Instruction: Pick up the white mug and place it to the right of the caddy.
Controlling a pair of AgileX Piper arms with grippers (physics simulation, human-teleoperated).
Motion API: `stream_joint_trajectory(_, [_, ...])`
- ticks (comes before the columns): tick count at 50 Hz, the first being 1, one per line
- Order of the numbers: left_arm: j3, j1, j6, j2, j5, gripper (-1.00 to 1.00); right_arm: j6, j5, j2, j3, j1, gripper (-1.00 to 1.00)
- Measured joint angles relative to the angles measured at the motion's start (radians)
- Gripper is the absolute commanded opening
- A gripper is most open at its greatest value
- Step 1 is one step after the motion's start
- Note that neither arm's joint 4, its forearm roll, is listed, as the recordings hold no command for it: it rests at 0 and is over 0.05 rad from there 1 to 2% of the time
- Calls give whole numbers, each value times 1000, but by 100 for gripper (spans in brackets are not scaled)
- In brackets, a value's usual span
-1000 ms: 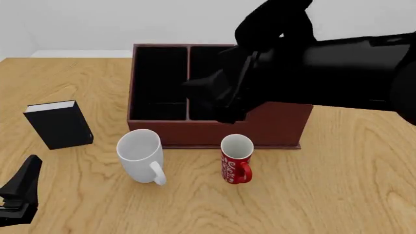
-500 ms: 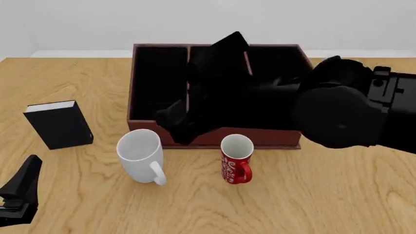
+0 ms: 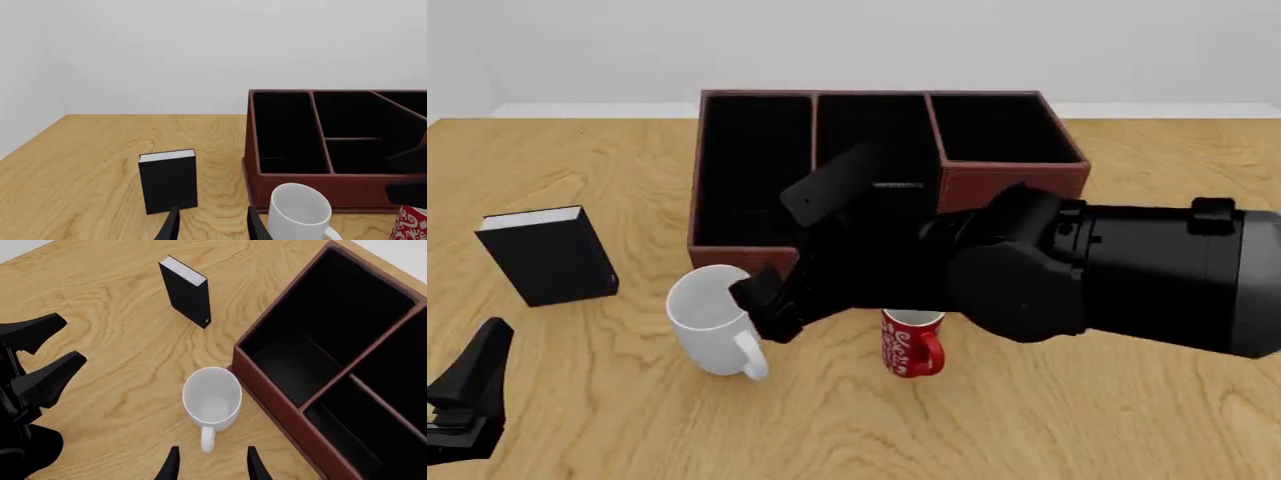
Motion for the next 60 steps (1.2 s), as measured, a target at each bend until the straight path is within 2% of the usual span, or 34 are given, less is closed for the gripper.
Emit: stream_joint_trajectory(60, [0,0,0,0,0,100,99,-111,256,-5,26,100])
